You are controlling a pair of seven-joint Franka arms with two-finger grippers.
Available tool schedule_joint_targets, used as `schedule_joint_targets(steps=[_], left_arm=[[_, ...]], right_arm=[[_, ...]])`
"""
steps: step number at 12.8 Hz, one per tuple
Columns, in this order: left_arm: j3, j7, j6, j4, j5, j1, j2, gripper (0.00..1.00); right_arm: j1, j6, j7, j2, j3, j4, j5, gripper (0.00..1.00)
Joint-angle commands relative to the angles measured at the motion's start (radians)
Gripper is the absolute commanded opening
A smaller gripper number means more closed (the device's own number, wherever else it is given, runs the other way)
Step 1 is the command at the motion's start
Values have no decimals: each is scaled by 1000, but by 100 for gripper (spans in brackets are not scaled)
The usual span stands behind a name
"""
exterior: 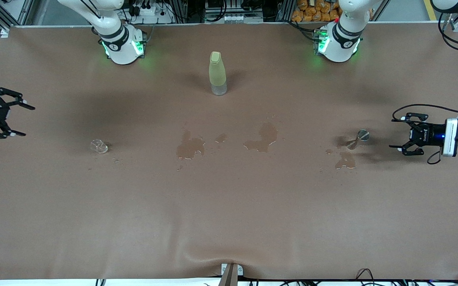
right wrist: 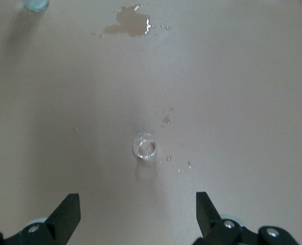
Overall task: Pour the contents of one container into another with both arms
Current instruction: 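Advance the right gripper around the glass while the left gripper surrounds the jigger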
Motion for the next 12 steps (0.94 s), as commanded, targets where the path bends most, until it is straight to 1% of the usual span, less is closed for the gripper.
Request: schedule_joint_targets(steps=[1,3,5,6,12], left_arm=[[-6,93,20,-10,-23,13,52,100],[-6,140,55,-36,-23,13,57,100],[-9,176,57,-36,-29,13,87,100],[-9,203,57,-38,-44,13,107,97],[-14,297,83,-32,-101,-4,199,97]], right_arm=[[-40,4,-134,61,8,-12,106,100],[-59,3,-229,114,8,-12,167,100],[-76,-2,-309,164,8,-12,223,100],[-83,-5,-343,190,8,-14,250,100],[-140,-52,-559,358,8,-18,440,100]])
